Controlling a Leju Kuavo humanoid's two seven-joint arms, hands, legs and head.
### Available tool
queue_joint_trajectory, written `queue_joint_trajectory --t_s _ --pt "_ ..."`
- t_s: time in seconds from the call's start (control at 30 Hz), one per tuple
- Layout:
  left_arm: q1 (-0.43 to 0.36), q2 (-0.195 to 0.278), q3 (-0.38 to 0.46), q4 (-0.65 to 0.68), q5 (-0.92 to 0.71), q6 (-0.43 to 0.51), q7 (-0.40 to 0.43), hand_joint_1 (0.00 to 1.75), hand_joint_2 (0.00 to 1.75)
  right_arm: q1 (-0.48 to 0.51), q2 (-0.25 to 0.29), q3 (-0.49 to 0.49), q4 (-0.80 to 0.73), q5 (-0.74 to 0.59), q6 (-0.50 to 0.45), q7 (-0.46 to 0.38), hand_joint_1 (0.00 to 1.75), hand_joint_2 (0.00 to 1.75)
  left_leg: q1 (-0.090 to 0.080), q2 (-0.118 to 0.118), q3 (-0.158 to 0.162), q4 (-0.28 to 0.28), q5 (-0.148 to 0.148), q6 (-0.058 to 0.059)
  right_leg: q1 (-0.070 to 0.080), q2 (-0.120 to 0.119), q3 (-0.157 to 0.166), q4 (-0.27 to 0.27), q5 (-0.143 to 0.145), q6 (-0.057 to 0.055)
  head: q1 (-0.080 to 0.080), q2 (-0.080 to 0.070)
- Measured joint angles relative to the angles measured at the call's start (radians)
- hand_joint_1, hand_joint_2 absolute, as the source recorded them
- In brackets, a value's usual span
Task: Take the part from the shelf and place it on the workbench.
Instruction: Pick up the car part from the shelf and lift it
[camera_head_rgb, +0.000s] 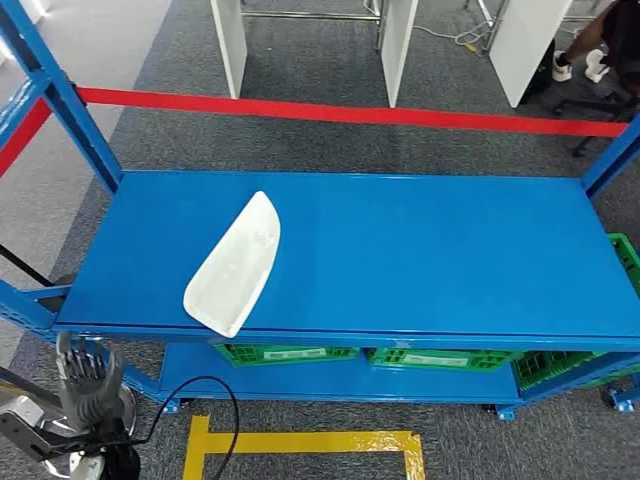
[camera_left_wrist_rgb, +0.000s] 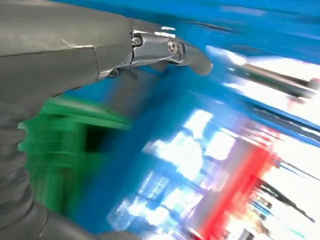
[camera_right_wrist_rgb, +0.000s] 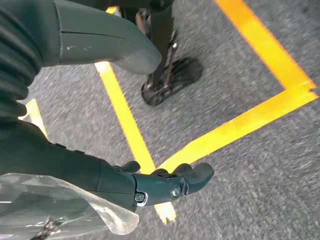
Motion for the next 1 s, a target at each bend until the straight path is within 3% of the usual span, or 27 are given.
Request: queue_joint_trajectory --t_s 0.43,1.0 --pt "-0.050 0.064 -0.258 -0.179 -0.236 0.002 -0.012 0.00 1.75 -0.018 0.003 -0.037 0.012 0.102 0.002 0.013 0.00 1.75 -0.005 -0.002 0.011 -0.001 0.002 0.001 -0.007 -0.001 0.011 0.000 0.000 0.005 -0.001 0.000" --pt "-0.044 0.076 -0.260 -0.192 -0.244 0.000 -0.008 0.00 1.75 -0.018 0.006 -0.059 0.018 0.125 0.003 0.016 0.00 1.75 -0.005 -0.002 0.013 -0.003 0.003 0.000 -0.007 0.000 0.012 0.001 0.000 0.004 -0.001 0.000"
